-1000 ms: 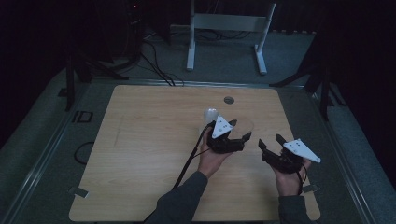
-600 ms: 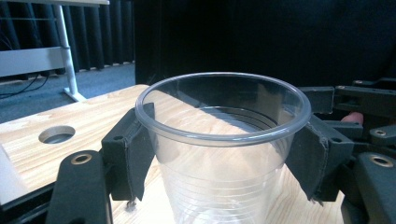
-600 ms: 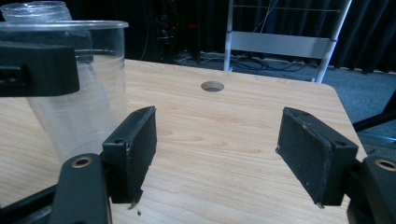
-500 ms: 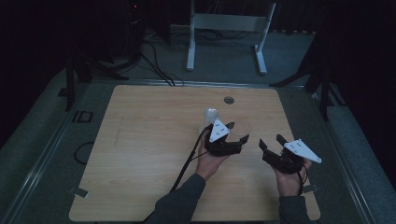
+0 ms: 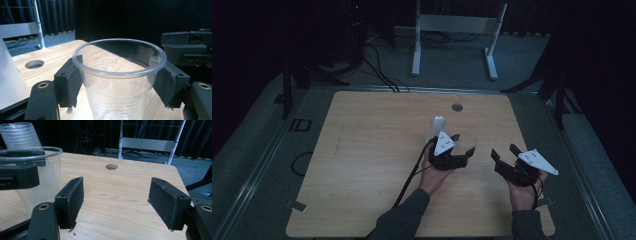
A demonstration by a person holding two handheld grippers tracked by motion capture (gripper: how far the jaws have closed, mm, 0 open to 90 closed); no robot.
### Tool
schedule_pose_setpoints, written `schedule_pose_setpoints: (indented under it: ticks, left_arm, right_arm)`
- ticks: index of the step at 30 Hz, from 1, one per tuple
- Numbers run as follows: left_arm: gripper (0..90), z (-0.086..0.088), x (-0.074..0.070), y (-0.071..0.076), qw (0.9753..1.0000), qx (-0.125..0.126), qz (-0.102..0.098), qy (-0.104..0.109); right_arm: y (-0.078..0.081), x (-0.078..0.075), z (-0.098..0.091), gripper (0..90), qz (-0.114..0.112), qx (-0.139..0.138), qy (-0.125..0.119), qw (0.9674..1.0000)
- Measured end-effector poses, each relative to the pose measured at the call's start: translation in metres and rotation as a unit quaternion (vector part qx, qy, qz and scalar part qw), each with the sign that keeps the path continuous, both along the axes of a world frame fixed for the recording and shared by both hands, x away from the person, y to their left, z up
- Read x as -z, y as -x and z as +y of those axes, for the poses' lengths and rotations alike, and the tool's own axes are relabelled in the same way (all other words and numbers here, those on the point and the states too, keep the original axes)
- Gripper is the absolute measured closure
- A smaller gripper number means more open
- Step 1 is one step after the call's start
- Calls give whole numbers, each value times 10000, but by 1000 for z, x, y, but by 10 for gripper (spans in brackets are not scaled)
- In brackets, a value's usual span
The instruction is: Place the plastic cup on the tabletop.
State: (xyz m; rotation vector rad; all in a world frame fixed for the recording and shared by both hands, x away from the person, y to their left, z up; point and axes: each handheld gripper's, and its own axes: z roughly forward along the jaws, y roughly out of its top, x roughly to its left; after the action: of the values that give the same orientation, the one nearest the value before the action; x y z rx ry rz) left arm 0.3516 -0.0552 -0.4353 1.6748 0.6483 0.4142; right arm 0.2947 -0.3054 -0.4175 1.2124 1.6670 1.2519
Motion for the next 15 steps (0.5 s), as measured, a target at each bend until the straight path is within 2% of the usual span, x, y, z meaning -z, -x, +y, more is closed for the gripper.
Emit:
schedule_pose_setpoints:
  ticks: [15]
  left_arm:
    - [288,1,18,-1,9999,-12,99,-114]
  right_arm:
    - [0,1,-1,281,1,16,15,10000]
